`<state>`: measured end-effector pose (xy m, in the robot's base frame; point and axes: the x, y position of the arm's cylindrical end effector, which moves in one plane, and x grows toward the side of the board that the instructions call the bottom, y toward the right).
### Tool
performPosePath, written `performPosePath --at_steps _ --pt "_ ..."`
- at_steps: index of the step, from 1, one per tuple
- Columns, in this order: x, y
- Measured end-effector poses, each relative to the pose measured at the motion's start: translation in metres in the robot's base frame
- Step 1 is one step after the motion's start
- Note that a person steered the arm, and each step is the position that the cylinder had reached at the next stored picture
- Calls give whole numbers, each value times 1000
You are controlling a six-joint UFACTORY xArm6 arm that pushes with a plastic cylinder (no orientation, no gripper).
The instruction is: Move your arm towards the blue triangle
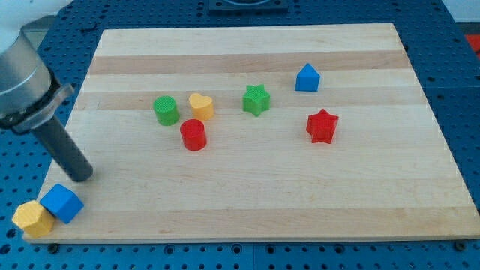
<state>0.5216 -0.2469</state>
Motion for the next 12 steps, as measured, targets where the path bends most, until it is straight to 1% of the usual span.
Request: performPosePath --at_steps 1,2,3,4,5,7,9,10,12 --pt "-42 -3" --pt "-102 -3" --pt "-152 19" --pt "-204 62" --pt "-243 115" --pt "-274 244" --pt "-274 364" --pt "-266 378" --pt "-265 378"
